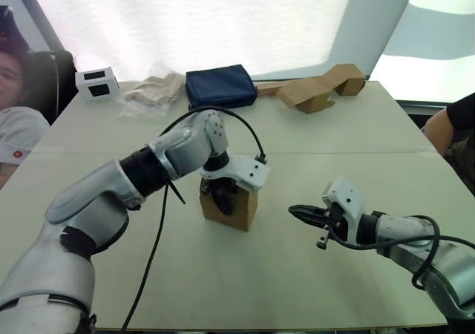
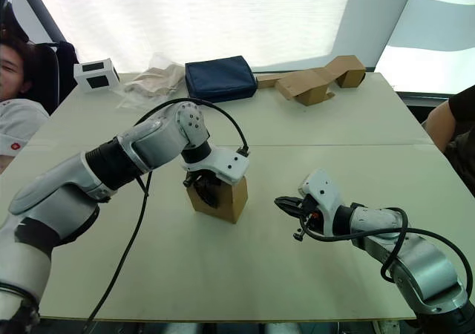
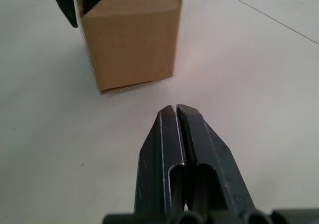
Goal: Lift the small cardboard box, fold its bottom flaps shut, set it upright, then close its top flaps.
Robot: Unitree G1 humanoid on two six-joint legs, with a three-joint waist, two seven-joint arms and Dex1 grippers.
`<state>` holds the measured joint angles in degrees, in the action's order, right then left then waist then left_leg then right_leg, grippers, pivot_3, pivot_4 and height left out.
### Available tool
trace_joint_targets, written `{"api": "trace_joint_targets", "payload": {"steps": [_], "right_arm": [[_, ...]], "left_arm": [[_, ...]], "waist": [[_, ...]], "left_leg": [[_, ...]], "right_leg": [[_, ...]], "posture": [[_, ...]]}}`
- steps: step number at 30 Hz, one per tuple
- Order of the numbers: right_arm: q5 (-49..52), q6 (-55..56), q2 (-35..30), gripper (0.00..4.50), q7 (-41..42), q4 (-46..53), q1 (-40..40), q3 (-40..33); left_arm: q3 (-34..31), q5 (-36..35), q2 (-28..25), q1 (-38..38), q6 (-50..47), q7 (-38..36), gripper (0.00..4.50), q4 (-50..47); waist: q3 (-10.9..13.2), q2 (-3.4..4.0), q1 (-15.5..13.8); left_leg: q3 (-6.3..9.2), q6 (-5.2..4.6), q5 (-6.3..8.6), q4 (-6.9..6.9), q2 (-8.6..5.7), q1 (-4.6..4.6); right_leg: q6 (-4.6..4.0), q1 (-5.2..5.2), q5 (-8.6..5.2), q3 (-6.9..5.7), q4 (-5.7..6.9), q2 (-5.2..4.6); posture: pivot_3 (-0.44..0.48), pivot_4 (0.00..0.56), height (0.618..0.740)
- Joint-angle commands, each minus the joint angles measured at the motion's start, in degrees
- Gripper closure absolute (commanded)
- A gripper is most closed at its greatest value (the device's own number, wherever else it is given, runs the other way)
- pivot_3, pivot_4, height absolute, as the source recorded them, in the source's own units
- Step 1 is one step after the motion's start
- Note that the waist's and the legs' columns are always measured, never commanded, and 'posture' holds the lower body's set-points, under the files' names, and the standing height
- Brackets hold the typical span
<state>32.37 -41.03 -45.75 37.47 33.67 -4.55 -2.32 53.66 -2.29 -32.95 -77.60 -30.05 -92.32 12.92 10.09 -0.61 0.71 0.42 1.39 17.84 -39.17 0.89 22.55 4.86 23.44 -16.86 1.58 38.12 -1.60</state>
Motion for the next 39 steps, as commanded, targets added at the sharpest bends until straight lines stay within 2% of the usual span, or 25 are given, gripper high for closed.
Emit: {"api": "trace_joint_targets", "payload": {"steps": [1,6,9,13,16,17,18,20,22,23,25,28,32,34,39], "right_arm": [[0.0,0.7,0.5,4.50,1.1,-0.4,-1.9,-0.2],[0.0,1.5,1.3,4.50,3.4,-3.6,-5.1,0.7],[-0.5,1.6,1.6,4.50,4.4,-4.5,-6.2,2.0],[1.4,0.0,3.2,4.50,4.5,-3.1,-6.7,1.7],[2.3,-1.4,4.2,4.50,3.9,-1.2,-5.5,2.1],[2.3,-1.7,4.3,4.50,3.7,-0.7,-5.0,2.4],[2.2,-1.9,4.5,4.50,3.7,-0.4,-4.5,2.8],[2.3,-2.3,5.0,4.50,3.6,0.1,-3.9,3.5],[2.6,-2.5,5.4,4.50,3.4,0.4,-3.8,4.0],[2.5,-2.8,5.8,4.50,3.3,0.3,-4.0,4.5],[2.0,-3.3,6.5,4.50,3.2,0.2,-4.6,6.3],[1.9,-4.0,7.6,4.50,2.8,0.2,-5.5,8.2],[1.4,-4.7,8.0,4.50,3.3,-0.6,-6.9,10.4],[1.1,-5.1,8.1,4.50,3.5,-1.2,-8.0,11.3],[-1.5,-5.1,7.6,4.50,3.4,-2.9,-9.8,13.3]], "left_arm": [[-1.3,-5.6,-0.5,-4.6,-4.6,-0.2,1.14,-1.2],[-3.1,-16.2,-6.3,-7.5,-14.6,-0.2,1.14,-8.2],[-5.5,-15.8,-7.3,-7.3,-16.1,-0.2,1.14,-8.2],[-13.5,-18.6,-8.4,-6.1,-19.4,-0.2,1.14,-6.2],[-26.4,-21.8,-8.8,-1.1,-18.8,5.7,1.95,-4.1],[-29.2,-22.0,-8.8,0.6,-18.8,7.7,2.41,-4.2],[-31.6,-21.8,-9.0,2.9,-18.1,9.8,2.65,-4.4],[-37.5,-21.4,-9.1,9.5,-15.1,15.3,3.60,-5.0],[-41.8,-20.9,-8.8,14.7,-12.2,19.3,4.33,-5.7],[-43.9,-20.7,-9.2,18.3,-12.4,21.9,4.43,-6.0],[-48.2,-19.9,-10.4,25.5,-11.4,26.5,4.43,-7.2],[-50.8,-18.6,-10.9,32.3,-9.9,31.1,4.43,-9.1],[-50.0,-15.8,-11.3,39.6,-5.1,33.4,4.43,-10.7],[-50.4,-16.4,-9.8,42.9,-4.4,34.5,4.43,-10.8],[-49.6,-16.9,-7.0,47.0,-4.4,35.3,4.43,-11.6]], "waist": [[0.0,0.00,0.0],[0.0,0.03,0.3],[0.0,0.05,0.1],[0.0,0.05,0.0],[0.0,0.06,0.2],[0.0,0.06,0.2],[0.0,0.08,0.2],[0.0,0.09,0.2],[0.0,0.10,0.2],[0.0,0.08,0.2],[0.0,0.08,0.3],[0.0,0.07,0.1],[0.0,0.04,-0.4],[0.0,0.04,-0.2],[0.0,0.03,-0.1]], "left_leg": [[0.00,0.00,0.00,0.00,0.00,0.01],[0.00,0.00,0.00,0.01,0.03,-0.03],[0.03,0.00,0.00,0.02,0.05,-0.04],[0.01,0.01,0.00,-0.03,0.02,-0.02],[0.01,0.00,0.00,0.00,0.07,-0.02],[0.02,0.00,0.00,-0.01,0.09,-0.03],[0.02,0.00,0.00,0.00,0.09,-0.04],[0.03,0.03,-0.02,-0.02,0.12,-0.08],[0.01,0.03,-0.02,-0.04,0.14,-0.16],[0.02,0.05,-0.03,-0.04,0.14,-0.11],[0.01,0.06,-0.04,-0.05,0.14,-0.11],[0.02,0.06,-0.04,-0.04,0.15,-0.06],[0.05,0.10,-0.05,-0.05,0.05,-0.06],[0.01,0.09,-0.05,-0.05,0.03,-0.07],[0.03,0.09,-0.05,-0.05,0.03,-0.06]], "right_leg": [[0.00,0.00,0.00,0.00,0.00,-0.02],[0.00,0.00,0.00,0.02,0.03,0.01],[-0.01,0.01,-0.01,0.00,0.06,0.04],[0.00,0.00,0.00,-0.01,0.06,0.01],[0.00,0.02,-0.01,0.00,0.04,-0.01],[0.00,0.02,-0.01,-0.01,0.06,0.00],[-0.01,0.02,-0.01,-0.01,0.07,-0.01],[-0.01,0.01,-0.01,0.00,0.13,-0.02],[0.00,-0.04,0.00,0.03,0.18,-0.06],[0.00,-0.02,0.00,0.03,0.18,-0.08],[0.00,-0.01,0.00,0.02,0.16,-0.10],[0.00,0.01,0.00,0.03,0.13,-0.13],[0.01,-0.05,0.01,-0.02,0.12,-0.28],[0.02,-0.07,0.01,-0.04,0.07,-0.31],[0.02,-0.06,0.02,-0.09,0.09,-0.31]], "posture": [[0.000,0.150,0.740],[0.000,0.150,0.740],[0.000,0.150,0.740],[0.000,0.150,0.740],[0.000,0.150,0.740],[0.000,0.150,0.740],[0.000,0.150,0.740],[0.000,0.150,0.740],[0.000,0.150,0.740],[0.000,0.150,0.740],[0.000,0.150,0.740],[0.000,0.150,0.740],[0.000,0.150,0.740],[0.000,0.150,0.740],[0.000,0.150,0.740]]}}
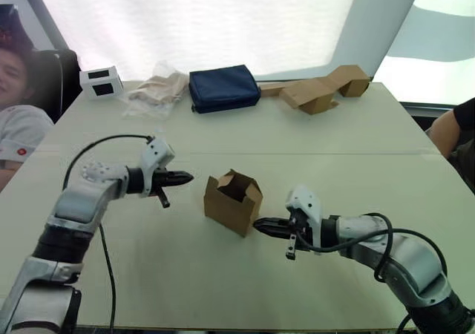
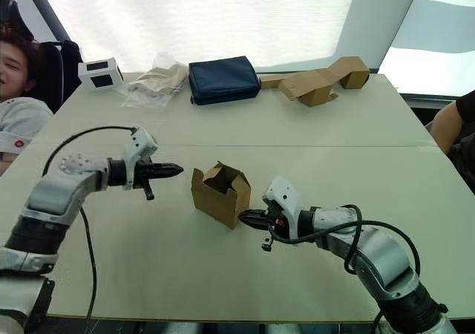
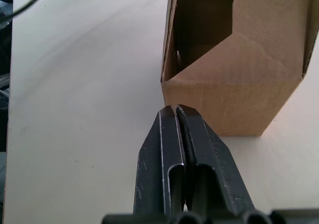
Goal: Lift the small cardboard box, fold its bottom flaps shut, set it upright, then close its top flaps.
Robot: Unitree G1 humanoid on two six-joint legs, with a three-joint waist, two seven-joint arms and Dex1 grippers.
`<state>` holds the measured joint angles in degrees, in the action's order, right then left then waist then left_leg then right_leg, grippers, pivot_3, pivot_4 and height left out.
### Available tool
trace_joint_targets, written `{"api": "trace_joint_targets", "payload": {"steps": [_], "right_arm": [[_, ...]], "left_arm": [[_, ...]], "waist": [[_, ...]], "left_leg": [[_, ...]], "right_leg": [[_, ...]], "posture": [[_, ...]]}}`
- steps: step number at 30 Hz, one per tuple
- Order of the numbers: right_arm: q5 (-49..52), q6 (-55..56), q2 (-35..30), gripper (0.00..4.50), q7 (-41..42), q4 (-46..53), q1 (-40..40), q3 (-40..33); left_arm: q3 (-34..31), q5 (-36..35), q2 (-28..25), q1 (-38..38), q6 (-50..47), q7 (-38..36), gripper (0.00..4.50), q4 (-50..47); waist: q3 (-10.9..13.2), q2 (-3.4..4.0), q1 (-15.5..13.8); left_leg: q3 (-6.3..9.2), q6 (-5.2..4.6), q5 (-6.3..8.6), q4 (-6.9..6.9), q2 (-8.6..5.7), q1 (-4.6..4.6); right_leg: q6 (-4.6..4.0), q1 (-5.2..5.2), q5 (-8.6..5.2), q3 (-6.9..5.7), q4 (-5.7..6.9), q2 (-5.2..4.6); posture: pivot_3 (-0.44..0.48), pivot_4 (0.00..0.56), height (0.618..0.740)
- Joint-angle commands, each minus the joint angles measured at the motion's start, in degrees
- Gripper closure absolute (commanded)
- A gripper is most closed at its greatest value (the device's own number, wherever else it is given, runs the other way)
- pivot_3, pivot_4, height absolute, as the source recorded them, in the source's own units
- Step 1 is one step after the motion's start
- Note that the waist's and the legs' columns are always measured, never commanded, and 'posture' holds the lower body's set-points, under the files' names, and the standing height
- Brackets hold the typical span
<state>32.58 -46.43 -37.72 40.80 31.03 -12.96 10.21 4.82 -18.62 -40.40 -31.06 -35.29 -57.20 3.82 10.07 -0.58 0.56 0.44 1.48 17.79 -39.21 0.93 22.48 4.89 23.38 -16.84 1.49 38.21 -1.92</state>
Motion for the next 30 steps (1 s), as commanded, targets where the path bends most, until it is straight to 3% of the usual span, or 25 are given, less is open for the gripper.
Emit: {"api": "trace_joint_targets", "payload": {"steps": [1,16,30], "right_arm": [[-2.6,0.4,-0.7,4.50,0.1,-0.7,-1.8,1.5],[-8.8,3.3,-1.0,4.50,0.9,-4.8,-1.7,3.5],[-14.0,8.2,-1.1,4.50,1.9,-11.1,-3.1,1.7]], "left_arm": [[-0.3,-0.9,0.9,1.4,0.4,0.0,4.43,-3.1],[4.0,-3.3,3.6,9.2,-6.1,0.3,4.43,-15.8],[6.6,-3.0,6.3,9.2,-8.2,2.4,4.43,-16.9]], "waist": [[0.0,0.01,0.1],[0.0,0.02,0.1],[0.0,0.02,0.2]], "left_leg": [[0.00,0.00,0.00,0.00,0.00,0.00],[-0.01,0.00,0.00,0.01,0.02,-0.03],[-0.01,0.00,0.00,0.01,0.01,-0.04]], "right_leg": [[0.00,0.00,0.00,0.00,0.00,0.01],[-0.01,0.00,0.00,0.02,0.02,0.02],[-0.01,-0.02,0.00,0.02,0.02,0.02]], "posture": [[0.000,0.150,0.740],[0.000,0.150,0.740],[0.000,0.150,0.740]]}}
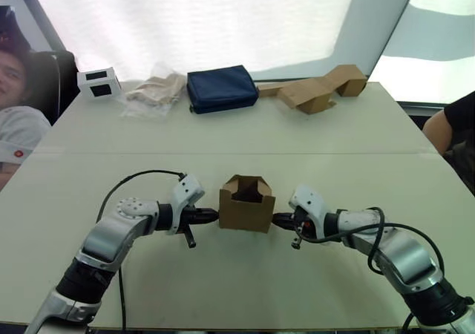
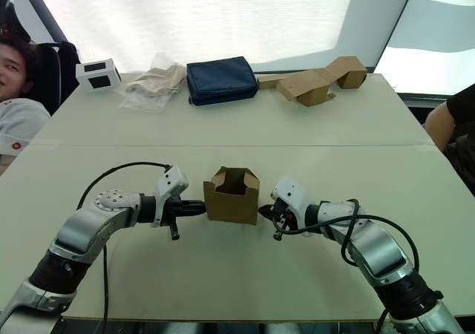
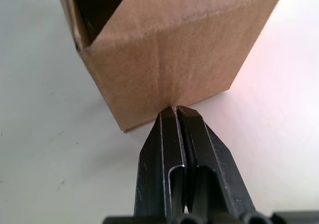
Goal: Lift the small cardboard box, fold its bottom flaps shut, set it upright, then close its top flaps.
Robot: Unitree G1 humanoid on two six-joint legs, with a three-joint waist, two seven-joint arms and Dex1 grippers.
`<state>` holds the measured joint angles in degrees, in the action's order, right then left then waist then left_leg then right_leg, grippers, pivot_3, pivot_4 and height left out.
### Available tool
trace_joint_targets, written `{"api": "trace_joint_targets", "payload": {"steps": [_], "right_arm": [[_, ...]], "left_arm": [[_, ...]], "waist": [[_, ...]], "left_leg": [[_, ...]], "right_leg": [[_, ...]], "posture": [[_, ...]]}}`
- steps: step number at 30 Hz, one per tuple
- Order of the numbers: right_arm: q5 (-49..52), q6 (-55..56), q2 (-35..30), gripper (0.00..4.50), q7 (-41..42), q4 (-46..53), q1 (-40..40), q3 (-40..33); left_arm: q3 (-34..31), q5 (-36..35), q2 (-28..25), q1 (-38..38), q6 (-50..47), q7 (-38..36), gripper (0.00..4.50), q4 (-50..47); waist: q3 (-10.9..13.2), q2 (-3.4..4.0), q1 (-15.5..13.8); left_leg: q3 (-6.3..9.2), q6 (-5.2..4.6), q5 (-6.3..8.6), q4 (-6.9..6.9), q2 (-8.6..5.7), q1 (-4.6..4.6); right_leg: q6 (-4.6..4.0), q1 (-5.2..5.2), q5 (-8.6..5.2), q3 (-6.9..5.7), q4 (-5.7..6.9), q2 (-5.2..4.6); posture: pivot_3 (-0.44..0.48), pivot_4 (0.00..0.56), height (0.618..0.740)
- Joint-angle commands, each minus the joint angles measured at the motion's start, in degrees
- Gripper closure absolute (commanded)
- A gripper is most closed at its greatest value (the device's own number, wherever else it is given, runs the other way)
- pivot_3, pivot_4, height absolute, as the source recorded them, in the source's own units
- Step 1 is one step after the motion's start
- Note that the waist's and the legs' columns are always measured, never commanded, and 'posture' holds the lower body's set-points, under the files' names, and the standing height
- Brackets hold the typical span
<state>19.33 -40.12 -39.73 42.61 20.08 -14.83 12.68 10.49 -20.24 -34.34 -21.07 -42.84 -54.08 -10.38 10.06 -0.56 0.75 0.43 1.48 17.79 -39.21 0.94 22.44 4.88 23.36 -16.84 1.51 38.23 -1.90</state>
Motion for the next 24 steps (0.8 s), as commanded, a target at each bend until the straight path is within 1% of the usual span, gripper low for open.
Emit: {"api": "trace_joint_targets", "payload": {"steps": [1,6,9,14,16,18,20,22,24], "right_arm": [[-0.8,2.1,1.1,4.50,0.3,-0.4,-1.3,-0.7],[-2.1,3.3,1.4,4.50,0.9,-1.9,-1.1,0.0],[-2.2,2.8,1.2,4.50,1.4,-2.0,-0.8,0.0],[-1.9,2.7,1.0,4.50,1.9,-1.2,-0.2,-1.1],[-1.9,2.8,0.9,4.50,2.1,-1.1,-0.1,-1.6],[-1.9,3.1,0.7,4.50,2.3,-1.2,-0.3,-2.3],[-2.1,3.4,0.4,4.50,2.3,-1.4,-0.5,-3.0],[-1.6,3.6,-0.2,4.50,2.8,-1.5,-1.1,-4.3],[-0.2,3.0,-1.4,4.50,4.2,-1.4,-1.7,-6.7]], "left_arm": [[1.2,-1.2,0.4,-0.6,-0.3,-0.7,4.43,-3.0],[1.5,-1.1,1.3,-0.1,-0.6,0.6,4.43,-4.1],[-0.8,0.3,3.5,1.8,4.5,4.6,4.43,-5.4],[-2.5,1.0,2.0,2.6,7.2,4.6,4.43,-4.7],[-3.3,-0.5,0.9,2.4,5.8,3.6,4.43,-4.7],[-3.9,-3.0,-0.9,2.1,3.1,1.2,4.43,-5.1],[-4.2,-4.1,-2.5,2.0,2.3,-0.6,4.43,-4.9],[-4.7,-6.0,-5.2,1.7,1.1,-4.2,4.43,-4.0],[-6.3,-8.1,-6.5,-0.4,-0.4,-6.5,4.43,-0.9]], "waist": [[0.0,0.00,0.0],[0.0,0.00,-0.1],[0.0,0.01,-0.1],[0.0,0.02,-0.1],[0.0,0.01,0.0],[0.0,0.01,0.0],[0.0,0.02,0.0],[0.0,0.02,0.0],[0.0,0.02,0.0]], "left_leg": [[0.00,0.00,0.00,0.00,0.00,0.00],[0.00,0.00,0.00,0.00,0.00,0.00],[0.00,0.00,0.00,0.00,0.00,0.00],[0.01,0.00,0.00,0.00,0.01,-0.01],[0.00,0.00,0.00,0.00,0.01,-0.01],[0.00,0.00,0.00,0.00,0.01,-0.01],[0.00,0.00,0.00,0.00,0.01,-0.01],[0.00,0.00,0.00,0.01,0.01,-0.01],[0.00,0.00,0.00,0.01,0.01,0.00]], "right_leg": [[0.00,0.00,0.00,0.00,0.00,0.00],[0.00,-0.01,0.00,0.00,-0.01,0.00],[0.00,-0.01,0.00,0.01,0.00,-0.01],[-0.01,0.00,0.00,0.07,0.01,-0.02],[-0.01,-0.01,0.00,0.06,0.00,-0.02],[0.00,0.00,0.00,0.05,0.00,-0.01],[-0.01,0.00,0.00,0.04,0.00,0.00],[-0.01,0.00,0.00,0.02,-0.01,0.00],[-0.01,0.00,0.00,0.00,-0.01,0.00]], "posture": [[0.000,0.150,0.740],[0.000,0.150,0.740],[0.000,0.150,0.740],[0.000,0.150,0.740],[0.000,0.150,0.740],[0.000,0.150,0.740],[0.000,0.150,0.740],[0.000,0.150,0.740],[0.000,0.150,0.740]]}}
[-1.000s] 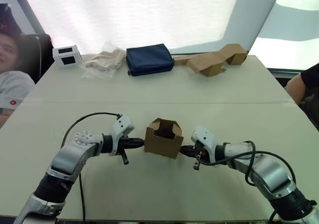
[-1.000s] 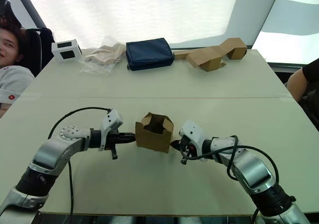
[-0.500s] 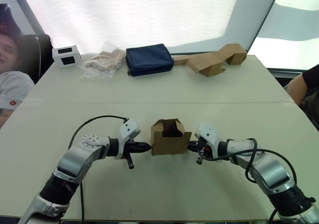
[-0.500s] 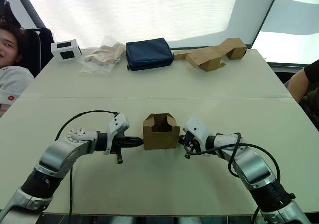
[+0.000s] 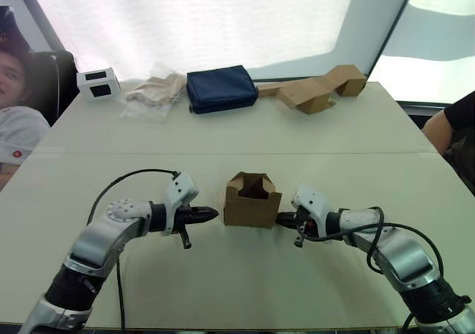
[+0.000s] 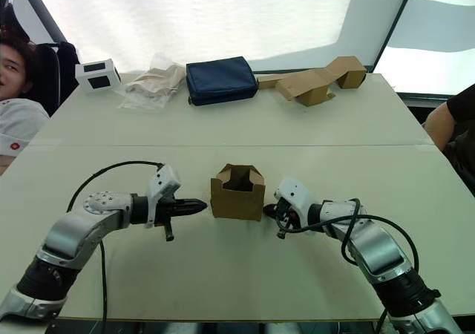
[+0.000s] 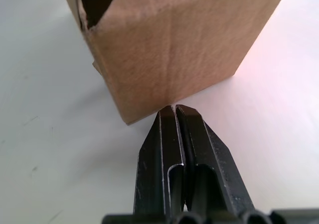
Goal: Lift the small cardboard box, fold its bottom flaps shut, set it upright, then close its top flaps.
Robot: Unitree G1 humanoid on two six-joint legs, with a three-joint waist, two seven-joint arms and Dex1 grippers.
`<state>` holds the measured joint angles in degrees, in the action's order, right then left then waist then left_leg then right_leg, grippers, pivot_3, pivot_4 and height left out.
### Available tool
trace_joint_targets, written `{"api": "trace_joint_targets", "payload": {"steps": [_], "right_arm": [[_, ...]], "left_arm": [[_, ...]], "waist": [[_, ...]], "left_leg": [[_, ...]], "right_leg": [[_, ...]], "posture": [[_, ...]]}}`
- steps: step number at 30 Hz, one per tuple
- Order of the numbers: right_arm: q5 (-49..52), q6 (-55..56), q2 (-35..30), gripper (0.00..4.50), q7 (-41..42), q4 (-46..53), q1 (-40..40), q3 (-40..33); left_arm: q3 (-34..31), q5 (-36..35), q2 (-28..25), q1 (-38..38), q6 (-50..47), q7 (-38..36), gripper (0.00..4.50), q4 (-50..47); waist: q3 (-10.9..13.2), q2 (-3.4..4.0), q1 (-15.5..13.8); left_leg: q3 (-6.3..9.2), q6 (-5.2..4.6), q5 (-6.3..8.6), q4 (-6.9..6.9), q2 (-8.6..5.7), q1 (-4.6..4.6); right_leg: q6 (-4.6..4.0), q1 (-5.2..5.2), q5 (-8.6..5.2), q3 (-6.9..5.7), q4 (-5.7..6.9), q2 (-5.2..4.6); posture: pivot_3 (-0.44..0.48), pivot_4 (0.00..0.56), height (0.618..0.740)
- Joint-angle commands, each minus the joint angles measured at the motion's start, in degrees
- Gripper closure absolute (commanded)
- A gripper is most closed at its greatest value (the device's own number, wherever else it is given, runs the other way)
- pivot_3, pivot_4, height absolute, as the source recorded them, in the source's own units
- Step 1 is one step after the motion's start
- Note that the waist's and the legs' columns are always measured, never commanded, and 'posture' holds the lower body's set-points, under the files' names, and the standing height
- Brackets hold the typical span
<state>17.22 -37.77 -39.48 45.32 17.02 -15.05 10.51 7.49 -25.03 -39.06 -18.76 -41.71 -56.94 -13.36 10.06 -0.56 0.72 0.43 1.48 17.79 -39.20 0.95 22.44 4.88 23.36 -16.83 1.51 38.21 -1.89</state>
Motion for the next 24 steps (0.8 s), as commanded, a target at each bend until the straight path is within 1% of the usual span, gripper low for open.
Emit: {"api": "trace_joint_targets", "payload": {"steps": [1,3,5,9,13,18,24], "right_arm": [[2.9,0.5,-2.1,4.50,2.3,1.7,-1.9,-5.9],[6.4,-0.4,-1.6,4.50,3.0,1.4,-4.0,-9.9],[8.8,-1.2,-1.7,4.50,4.1,1.2,-5.8,-12.1],[10.9,-1.9,-1.8,4.50,6.0,1.0,-7.7,-12.5],[10.3,-1.5,-1.4,4.50,6.8,-0.2,-10.3,-10.4],[9.1,-0.1,-0.2,4.50,7.6,-2.4,-12.4,-7.3],[7.1,1.4,1.2,4.50,8.6,-4.4,-12.9,-3.5]], "left_arm": [[-4.3,-4.2,-1.7,-4.3,-2.0,-3.7,4.43,3.6],[-5.7,-5.7,-1.1,-8.1,-2.7,-3.8,4.43,6.3],[-5.8,-6.4,-0.9,-11.1,-2.9,-4.7,4.43,7.1],[-4.7,-6.7,-0.3,-14.9,-2.7,-5.8,4.43,7.9],[-2.5,-5.3,1.2,-17.1,-1.0,-6.5,4.43,9.7],[0.5,-3.0,3.2,-17.8,1.3,-7.2,4.43,11.6],[4.2,0.4,5.7,-18.2,4.1,-7.4,4.43,14.8]], "waist": [[0.0,0.02,-0.1],[0.0,0.00,-0.2],[0.0,0.00,-0.1],[0.0,0.01,0.0],[0.0,0.01,0.1],[0.0,0.01,0.0],[0.0,0.01,0.0]], "left_leg": [[-0.01,0.00,0.00,0.00,-0.02,0.00],[0.01,0.00,0.00,0.00,-0.01,0.01],[0.01,0.00,0.00,-0.01,-0.02,0.00],[0.01,-0.02,0.01,0.04,-0.02,0.00],[-0.01,0.02,-0.01,0.02,-0.01,0.00],[-0.01,0.03,-0.01,0.02,-0.01,-0.01],[-0.01,0.03,-0.02,0.00,-0.01,0.01]], "right_leg": [[0.00,0.00,0.00,0.00,0.00,-0.01],[0.00,0.00,0.00,-0.05,0.01,0.00],[0.00,-0.02,0.00,-0.05,0.01,0.00],[0.00,-0.02,0.00,-0.04,-0.04,0.01],[0.00,0.01,0.00,-0.01,0.02,0.01],[0.00,0.01,0.00,-0.01,0.02,0.05],[0.00,0.02,0.00,-0.01,0.03,0.03]], "posture": [[0.000,0.150,0.740],[0.000,0.150,0.740],[0.000,0.150,0.740],[0.000,0.150,0.740],[0.000,0.150,0.740],[0.000,0.150,0.740],[0.000,0.150,0.740]]}}
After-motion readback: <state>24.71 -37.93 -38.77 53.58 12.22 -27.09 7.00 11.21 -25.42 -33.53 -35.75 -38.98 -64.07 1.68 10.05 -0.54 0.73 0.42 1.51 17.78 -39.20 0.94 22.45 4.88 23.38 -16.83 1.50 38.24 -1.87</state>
